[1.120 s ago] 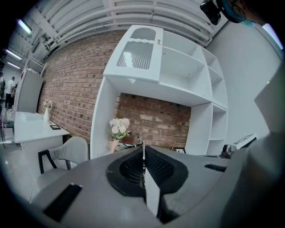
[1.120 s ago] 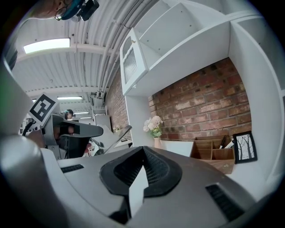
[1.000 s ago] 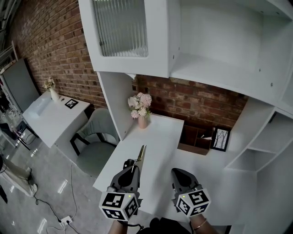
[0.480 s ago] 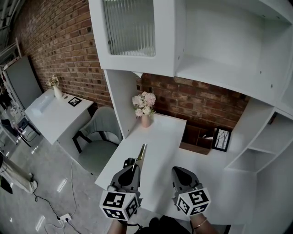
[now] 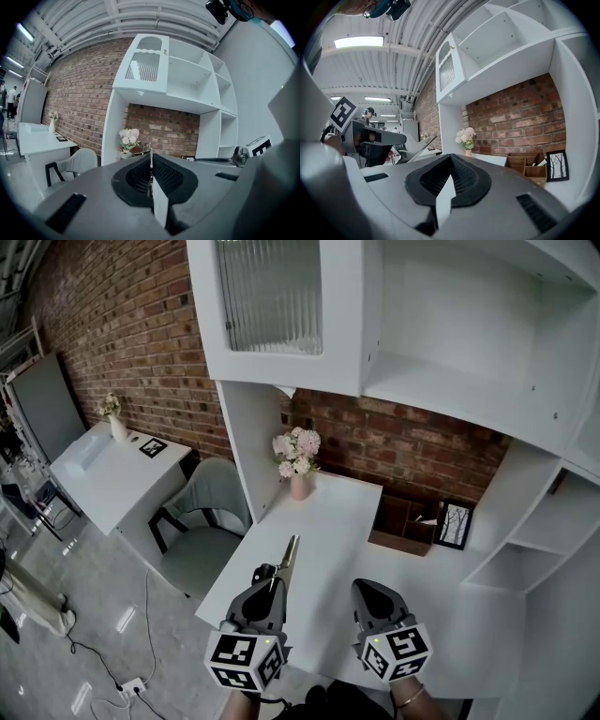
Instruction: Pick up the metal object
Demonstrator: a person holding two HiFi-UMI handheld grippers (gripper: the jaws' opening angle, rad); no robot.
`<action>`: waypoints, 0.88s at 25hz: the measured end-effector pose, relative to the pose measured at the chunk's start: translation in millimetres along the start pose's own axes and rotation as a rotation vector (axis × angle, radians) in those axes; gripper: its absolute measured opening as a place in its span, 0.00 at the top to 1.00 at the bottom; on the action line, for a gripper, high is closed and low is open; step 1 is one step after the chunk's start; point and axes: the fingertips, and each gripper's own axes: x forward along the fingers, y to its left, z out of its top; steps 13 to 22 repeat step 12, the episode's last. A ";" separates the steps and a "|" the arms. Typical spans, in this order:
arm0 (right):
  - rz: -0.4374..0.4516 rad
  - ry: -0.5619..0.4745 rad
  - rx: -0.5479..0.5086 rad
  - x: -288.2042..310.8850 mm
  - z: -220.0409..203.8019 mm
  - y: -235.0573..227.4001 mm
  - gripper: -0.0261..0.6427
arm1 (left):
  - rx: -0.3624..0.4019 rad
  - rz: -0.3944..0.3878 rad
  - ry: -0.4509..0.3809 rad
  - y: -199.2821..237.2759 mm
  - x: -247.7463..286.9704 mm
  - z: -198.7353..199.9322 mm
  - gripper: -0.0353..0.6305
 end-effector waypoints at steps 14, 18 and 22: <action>-0.002 -0.019 -0.007 0.7 5.3 8.5 0.96 | -0.002 0.011 -0.012 11.2 -9.2 3.3 0.93; -0.002 -0.019 -0.007 0.7 5.3 8.5 0.96 | -0.002 0.011 -0.012 11.2 -9.2 3.3 0.93; -0.002 -0.019 -0.007 0.7 5.3 8.5 0.96 | -0.002 0.011 -0.012 11.2 -9.2 3.3 0.93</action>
